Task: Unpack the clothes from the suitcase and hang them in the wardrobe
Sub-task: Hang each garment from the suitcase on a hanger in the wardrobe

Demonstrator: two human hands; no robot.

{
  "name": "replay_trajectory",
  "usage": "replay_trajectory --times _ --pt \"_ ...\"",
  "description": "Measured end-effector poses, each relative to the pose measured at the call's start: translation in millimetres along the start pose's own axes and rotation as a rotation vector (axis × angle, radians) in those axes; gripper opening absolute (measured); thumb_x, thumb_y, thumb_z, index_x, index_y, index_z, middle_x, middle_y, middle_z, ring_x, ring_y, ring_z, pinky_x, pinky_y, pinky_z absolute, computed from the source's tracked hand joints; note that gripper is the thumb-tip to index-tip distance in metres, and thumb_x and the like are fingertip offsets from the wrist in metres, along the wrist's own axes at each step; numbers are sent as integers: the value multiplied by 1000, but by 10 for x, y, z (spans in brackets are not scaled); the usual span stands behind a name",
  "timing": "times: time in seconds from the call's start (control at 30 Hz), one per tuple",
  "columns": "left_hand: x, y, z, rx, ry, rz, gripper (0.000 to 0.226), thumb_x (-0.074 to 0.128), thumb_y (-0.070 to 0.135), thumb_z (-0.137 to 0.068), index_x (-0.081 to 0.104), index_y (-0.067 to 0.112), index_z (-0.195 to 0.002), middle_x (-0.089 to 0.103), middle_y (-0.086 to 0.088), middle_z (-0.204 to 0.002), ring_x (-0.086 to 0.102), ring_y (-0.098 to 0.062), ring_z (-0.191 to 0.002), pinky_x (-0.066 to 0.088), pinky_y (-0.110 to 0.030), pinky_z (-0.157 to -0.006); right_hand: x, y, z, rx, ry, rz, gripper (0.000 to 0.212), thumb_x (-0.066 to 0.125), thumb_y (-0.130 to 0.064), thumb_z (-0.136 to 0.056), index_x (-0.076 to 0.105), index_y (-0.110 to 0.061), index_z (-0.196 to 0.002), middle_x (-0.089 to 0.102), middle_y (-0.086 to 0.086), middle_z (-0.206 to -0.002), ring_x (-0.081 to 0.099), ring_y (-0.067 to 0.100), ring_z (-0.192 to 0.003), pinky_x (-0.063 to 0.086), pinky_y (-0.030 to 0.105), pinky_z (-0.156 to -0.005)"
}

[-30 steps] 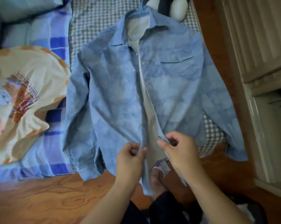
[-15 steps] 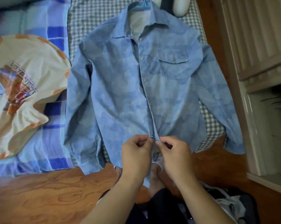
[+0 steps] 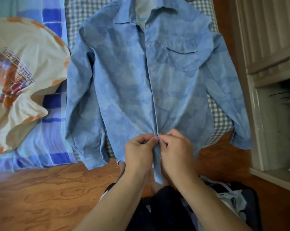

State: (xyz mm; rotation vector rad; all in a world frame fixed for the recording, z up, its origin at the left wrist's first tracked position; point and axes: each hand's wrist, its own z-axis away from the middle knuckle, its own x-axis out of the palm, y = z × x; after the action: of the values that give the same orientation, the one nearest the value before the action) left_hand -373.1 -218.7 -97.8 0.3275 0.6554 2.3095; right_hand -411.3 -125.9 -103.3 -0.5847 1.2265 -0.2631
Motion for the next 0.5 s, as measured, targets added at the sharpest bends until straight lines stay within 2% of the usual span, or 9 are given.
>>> replay_trajectory --times 0.07,0.1,0.17,0.23,0.27,0.3,0.33,0.43,0.5 --pt "-29 -25 -30 13 11 -43 4 74 4 -89 78 4 -89 77 -17 -84 73 -28 -82 58 -41 -85 14 13 -8 -10 -24 32 27 57 -24 -84 62 -8 -64 48 1 -66 47 16 -56 22 26 -51" --pt "-59 -40 -61 40 6 -104 5 74 6 -90 78 6 -90 77 -14 -83 74 -28 -83 58 -41 -84 15 32 -5 -20 -53 35 27 55 -26 -84 63 -9 -65 48 0 -67 48 16 -58 22 25 -52" --pt "-138 -76 -149 141 -27 -355 8 71 13 -93 79 13 -91 77 -3 -78 73 -18 -80 57 -34 -77 18 105 12 -26 -164 48 23 51 -24 -86 70 -14 -78 54 0 -75 55 18 -67 29 24 -57" --pt "-204 -117 -259 279 -95 -919 14 62 24 -97 75 22 -95 74 4 -83 69 -12 -81 51 -25 -73 51 202 13 19 -358 192 21 52 -23 -91 72 -16 -93 61 3 -89 62 23 -86 38 29 -65" --pt "-230 -134 -283 351 -109 -1232 17 55 27 -99 72 24 -99 73 4 -91 68 -16 -89 50 -28 -73 60 227 -9 74 -443 274 20 54 -25 -93 71 -16 -96 63 5 -95 63 26 -95 42 32 -71" --pt "-254 -151 -310 428 -98 -1423 20 50 27 -99 69 24 -103 69 2 -98 66 -22 -94 49 -32 -73 63 230 -48 125 -461 300 20 54 -26 -93 71 -15 -97 65 6 -99 63 28 -100 45 34 -76" --pt "-262 -149 -338 497 -76 -1453 21 48 25 -99 67 21 -103 66 -1 -100 65 -26 -96 49 -35 -72 51 205 -112 161 -413 266 20 54 -25 -94 71 -16 -98 66 6 -101 62 28 -102 45 35 -80" --pt "-284 -67 -517 635 4 -1123 22 52 15 -98 73 14 -104 65 -7 -98 62 -27 -95 50 -39 -79 56 76 -446 156 -101 49 21 57 -17 -94 71 -15 -109 67 5 -105 61 26 -101 46 37 -87" --pt "-269 27 -633 693 15 -989 27 53 9 -98 73 13 -115 67 -5 -108 63 -21 -100 50 -34 -88 166 -46 -717 114 -49 -23 23 61 -18 -91 66 -13 -113 64 6 -107 60 26 -101 47 39 -89"
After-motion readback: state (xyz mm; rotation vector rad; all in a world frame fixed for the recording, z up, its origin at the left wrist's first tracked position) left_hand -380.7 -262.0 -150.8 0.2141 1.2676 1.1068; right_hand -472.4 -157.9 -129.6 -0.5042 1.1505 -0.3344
